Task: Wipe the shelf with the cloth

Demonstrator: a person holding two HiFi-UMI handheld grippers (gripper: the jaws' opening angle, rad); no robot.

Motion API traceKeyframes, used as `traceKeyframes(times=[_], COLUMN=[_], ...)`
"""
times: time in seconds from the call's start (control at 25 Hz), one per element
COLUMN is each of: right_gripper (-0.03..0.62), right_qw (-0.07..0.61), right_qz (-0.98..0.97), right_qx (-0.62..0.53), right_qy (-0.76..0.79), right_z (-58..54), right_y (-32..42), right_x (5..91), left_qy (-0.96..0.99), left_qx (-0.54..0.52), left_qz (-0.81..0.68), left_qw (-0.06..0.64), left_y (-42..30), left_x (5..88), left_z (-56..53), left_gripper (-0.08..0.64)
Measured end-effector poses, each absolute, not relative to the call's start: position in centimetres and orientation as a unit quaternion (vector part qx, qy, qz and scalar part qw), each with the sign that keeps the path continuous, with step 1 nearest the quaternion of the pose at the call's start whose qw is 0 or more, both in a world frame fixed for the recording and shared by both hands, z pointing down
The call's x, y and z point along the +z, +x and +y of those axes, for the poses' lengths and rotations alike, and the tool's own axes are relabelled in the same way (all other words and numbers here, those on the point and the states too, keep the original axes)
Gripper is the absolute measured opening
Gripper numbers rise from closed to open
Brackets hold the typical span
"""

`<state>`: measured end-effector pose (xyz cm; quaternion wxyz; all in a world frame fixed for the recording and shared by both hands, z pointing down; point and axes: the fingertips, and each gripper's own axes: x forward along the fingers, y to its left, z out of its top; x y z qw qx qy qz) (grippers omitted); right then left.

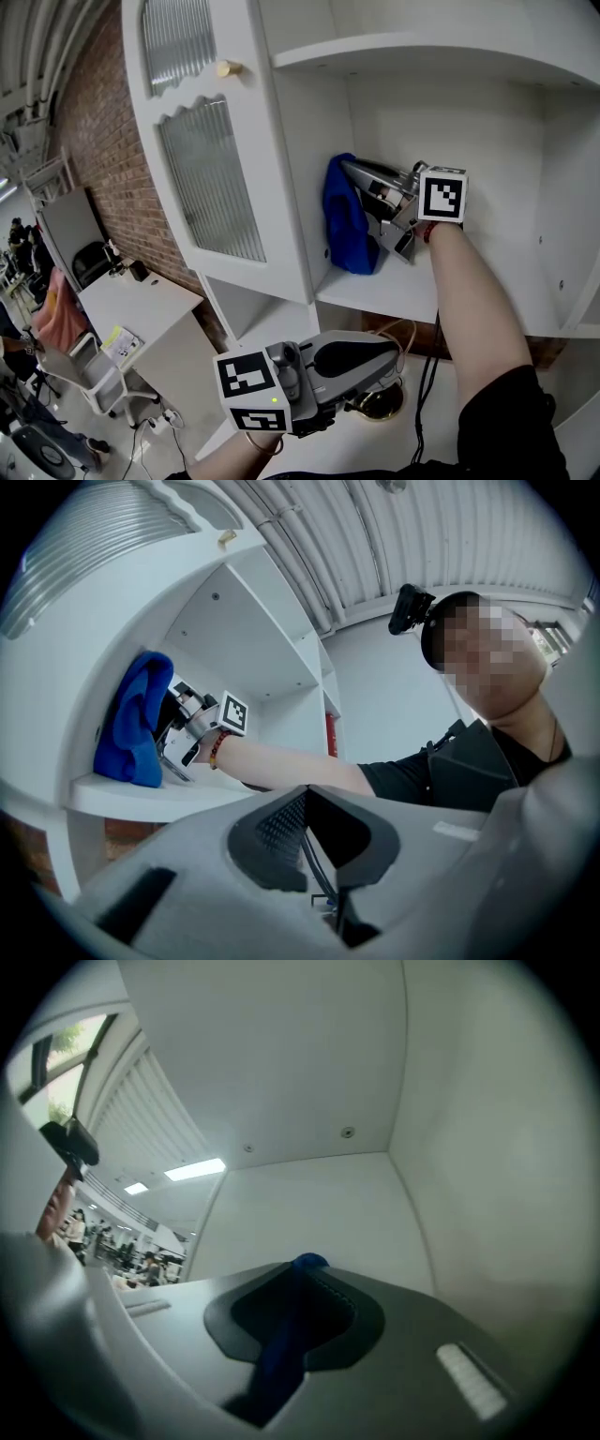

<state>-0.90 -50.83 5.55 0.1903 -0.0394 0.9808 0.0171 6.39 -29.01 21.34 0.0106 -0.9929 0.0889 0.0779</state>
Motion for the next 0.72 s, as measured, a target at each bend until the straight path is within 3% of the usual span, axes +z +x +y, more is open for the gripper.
traceKeyframes(times=[0.32,0.72], right_gripper=[0.03,0.018], right_qw=[0.145,0.106], right_qz=[0.956,0.939], right_qx=[0.045,0.071], right_qy=[-0.251,-0.32], right_z=[-57.5,-59.4], right_y=[1.2,1.9], right_x=[7.0,7.8], left_qy=[-0.993,-0.993], left_qx=[0.078,0.078], left_qz=[0.088,0.091], left_qw=[0.007,0.012], left_y=[6.4,6.6], left_x=[21.6,21.7], left_z=[-29.2,-29.5], left_gripper=[-0.003,-0.003])
